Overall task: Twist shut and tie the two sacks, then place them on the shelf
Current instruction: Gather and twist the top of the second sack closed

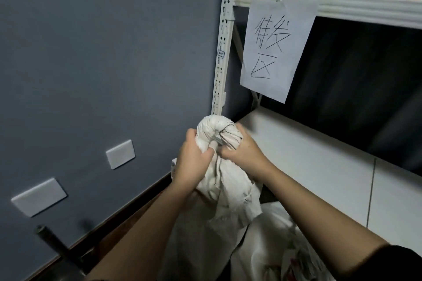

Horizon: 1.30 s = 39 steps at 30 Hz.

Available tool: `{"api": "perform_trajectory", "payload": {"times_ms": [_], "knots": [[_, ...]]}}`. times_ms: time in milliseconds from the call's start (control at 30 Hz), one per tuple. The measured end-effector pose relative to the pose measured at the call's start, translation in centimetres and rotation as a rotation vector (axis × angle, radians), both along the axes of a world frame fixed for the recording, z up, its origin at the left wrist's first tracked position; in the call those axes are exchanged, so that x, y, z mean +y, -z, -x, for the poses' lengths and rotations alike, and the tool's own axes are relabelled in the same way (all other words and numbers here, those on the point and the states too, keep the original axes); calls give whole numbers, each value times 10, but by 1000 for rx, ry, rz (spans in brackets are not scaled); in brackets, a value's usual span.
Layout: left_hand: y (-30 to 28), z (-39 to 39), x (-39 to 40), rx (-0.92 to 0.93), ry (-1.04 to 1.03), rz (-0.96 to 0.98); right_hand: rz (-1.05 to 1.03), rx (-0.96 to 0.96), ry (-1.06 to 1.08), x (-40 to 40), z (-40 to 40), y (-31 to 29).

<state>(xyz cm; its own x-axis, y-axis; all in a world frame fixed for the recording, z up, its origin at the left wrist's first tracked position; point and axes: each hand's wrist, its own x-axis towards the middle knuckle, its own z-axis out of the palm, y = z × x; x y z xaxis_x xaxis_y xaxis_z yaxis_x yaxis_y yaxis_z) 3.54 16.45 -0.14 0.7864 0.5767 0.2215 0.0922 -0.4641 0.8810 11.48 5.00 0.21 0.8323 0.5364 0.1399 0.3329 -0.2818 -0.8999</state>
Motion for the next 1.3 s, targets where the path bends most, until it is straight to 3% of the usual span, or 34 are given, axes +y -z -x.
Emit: {"api": "perform_trajectory", "payload": {"times_ms": [133, 300, 400, 500, 600, 700, 900, 1100, 1233, 1300], "knots": [[-4, -5, 12, -4, 11, 121, 256, -2, -157, 13, 3, 11], [1, -3, 21, 22, 143, 271, 617, -185, -219, 21, 4, 19], [-2, 2, 23, 85, 279, 477, 628, -253, -186, 24, 3, 22], [1, 6, 17, 156, 341, 437, 587, -314, -124, 20, 8, 28], [8, 5, 10, 77, 252, 387, 548, -382, -21, 21, 17, 25], [11, 2, 4, -90, 102, 420, 523, -513, -48, 26, 24, 24], [8, -5, 4, -222, -75, 503, 340, -355, -20, 22, 38, 18], [9, -3, 12, -212, -84, 772, 524, -252, -82, -11, 34, 23], [11, -3, 17, -270, -102, 898, 393, 45, -147, -19, 35, 40], [11, -3, 14, -243, -76, 905, 357, 17, -118, -16, 40, 52]]}}
